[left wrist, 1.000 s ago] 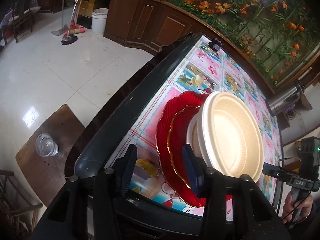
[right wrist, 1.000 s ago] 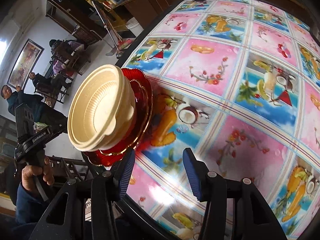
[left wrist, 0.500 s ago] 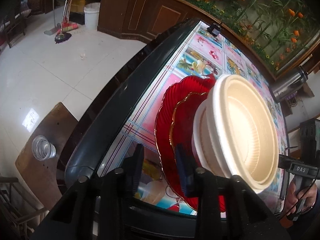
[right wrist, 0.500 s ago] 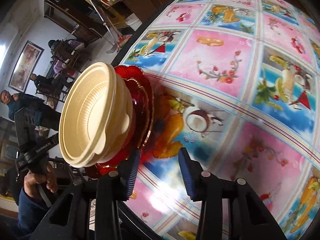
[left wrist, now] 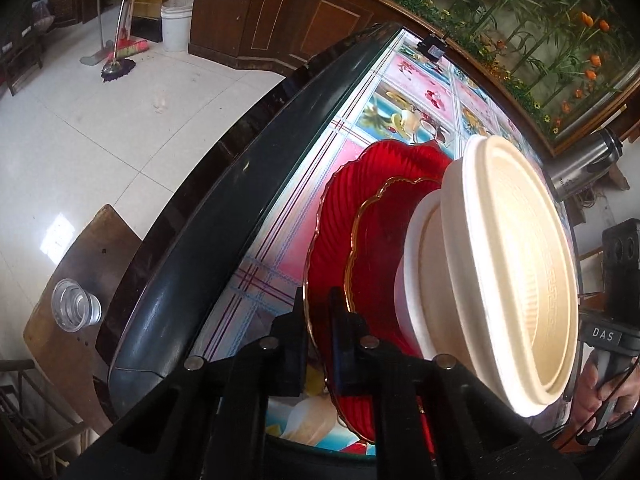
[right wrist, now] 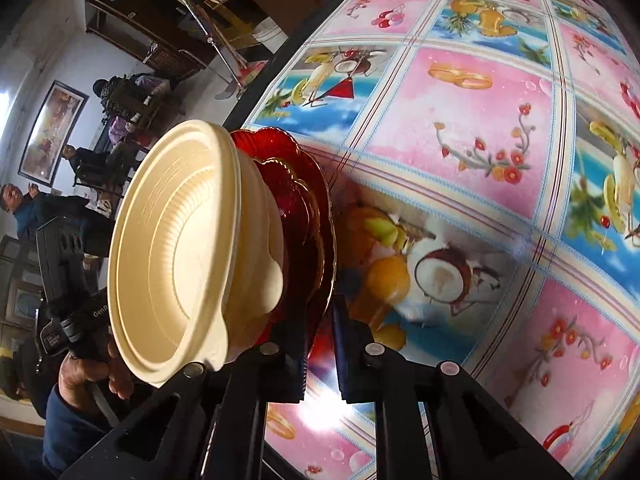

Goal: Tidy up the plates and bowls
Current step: 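Lift the stack with the left gripper and carry it across the table, then lower the stack onto the tablecloth and open the left gripper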

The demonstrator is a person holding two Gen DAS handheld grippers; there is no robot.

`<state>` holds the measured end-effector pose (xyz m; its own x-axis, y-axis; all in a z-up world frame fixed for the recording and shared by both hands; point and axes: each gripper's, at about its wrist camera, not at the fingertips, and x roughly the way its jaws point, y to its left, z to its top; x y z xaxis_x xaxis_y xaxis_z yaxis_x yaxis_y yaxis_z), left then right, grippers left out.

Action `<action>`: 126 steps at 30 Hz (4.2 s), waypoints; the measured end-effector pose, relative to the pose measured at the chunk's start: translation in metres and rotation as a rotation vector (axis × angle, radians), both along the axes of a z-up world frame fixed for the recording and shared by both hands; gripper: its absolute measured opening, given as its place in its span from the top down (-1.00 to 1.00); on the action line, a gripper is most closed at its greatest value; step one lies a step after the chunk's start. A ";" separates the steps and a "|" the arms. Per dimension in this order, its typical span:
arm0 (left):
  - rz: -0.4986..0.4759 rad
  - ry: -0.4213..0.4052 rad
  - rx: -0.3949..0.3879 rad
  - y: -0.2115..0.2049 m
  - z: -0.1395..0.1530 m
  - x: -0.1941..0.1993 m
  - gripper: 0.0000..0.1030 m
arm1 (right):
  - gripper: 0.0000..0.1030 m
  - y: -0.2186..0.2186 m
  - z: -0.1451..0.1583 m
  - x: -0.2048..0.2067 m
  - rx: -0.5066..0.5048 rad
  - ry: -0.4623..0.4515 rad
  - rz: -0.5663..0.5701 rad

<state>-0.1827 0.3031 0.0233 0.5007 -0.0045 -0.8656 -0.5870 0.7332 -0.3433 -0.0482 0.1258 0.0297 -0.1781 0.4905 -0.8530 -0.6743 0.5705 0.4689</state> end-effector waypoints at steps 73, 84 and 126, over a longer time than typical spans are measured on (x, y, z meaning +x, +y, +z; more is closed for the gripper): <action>-0.406 0.011 0.107 -0.180 -0.004 0.178 0.76 | 0.77 -0.210 0.006 0.101 -0.053 -0.062 -0.472; -0.371 -0.001 0.109 -0.170 0.001 0.157 0.02 | 0.73 -0.219 0.025 0.089 -0.053 -0.121 -0.470; -0.256 -0.336 0.346 -0.175 0.048 0.033 -0.78 | -0.51 -0.251 0.082 0.001 0.138 -0.556 -0.539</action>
